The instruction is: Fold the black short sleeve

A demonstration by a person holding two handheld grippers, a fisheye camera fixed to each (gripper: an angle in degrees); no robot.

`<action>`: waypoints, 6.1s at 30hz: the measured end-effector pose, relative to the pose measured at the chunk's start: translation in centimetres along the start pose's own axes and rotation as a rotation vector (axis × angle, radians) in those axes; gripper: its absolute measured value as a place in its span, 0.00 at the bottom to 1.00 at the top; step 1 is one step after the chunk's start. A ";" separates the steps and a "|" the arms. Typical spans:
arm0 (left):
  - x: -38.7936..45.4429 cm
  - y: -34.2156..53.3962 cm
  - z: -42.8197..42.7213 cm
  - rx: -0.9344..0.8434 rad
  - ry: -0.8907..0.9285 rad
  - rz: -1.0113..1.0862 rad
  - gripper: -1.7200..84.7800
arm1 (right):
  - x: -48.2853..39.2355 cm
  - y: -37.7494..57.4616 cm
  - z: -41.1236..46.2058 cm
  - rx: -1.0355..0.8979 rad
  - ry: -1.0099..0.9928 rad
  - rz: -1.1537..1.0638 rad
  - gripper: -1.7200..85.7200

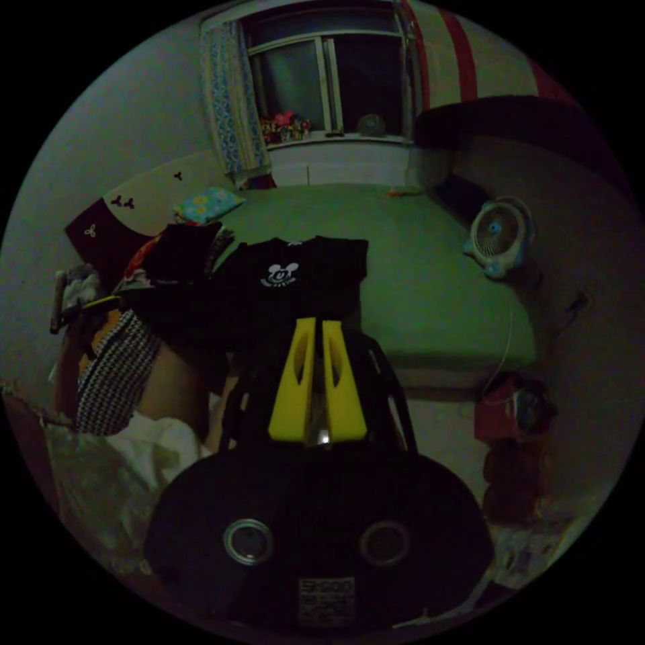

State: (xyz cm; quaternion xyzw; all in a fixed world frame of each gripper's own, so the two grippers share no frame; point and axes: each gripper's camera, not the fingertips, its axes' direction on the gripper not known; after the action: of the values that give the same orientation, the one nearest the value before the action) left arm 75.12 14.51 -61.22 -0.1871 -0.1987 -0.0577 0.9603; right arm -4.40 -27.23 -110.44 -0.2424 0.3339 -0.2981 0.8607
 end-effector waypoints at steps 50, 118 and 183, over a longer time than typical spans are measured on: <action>18.4 -40.8 37.6 -0.114 -0.038 0.067 0.17 | 20.3 -33.5 30.6 -0.212 0.148 0.061 0.10; 53.7 -49.7 49.3 -0.135 0.590 0.408 0.07 | 45.3 -70.9 56.5 -0.434 -0.068 0.476 0.01; 6.2 -34.2 61.9 -0.432 0.151 -0.076 0.19 | -13.3 -70.0 71.7 -0.300 0.013 -0.052 0.15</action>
State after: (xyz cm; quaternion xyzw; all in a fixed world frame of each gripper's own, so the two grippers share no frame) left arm 52.16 6.38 5.47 -0.3759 -0.1164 -0.1490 0.9072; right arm 14.61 -51.96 -14.29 -0.3749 0.3741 -0.2688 0.8045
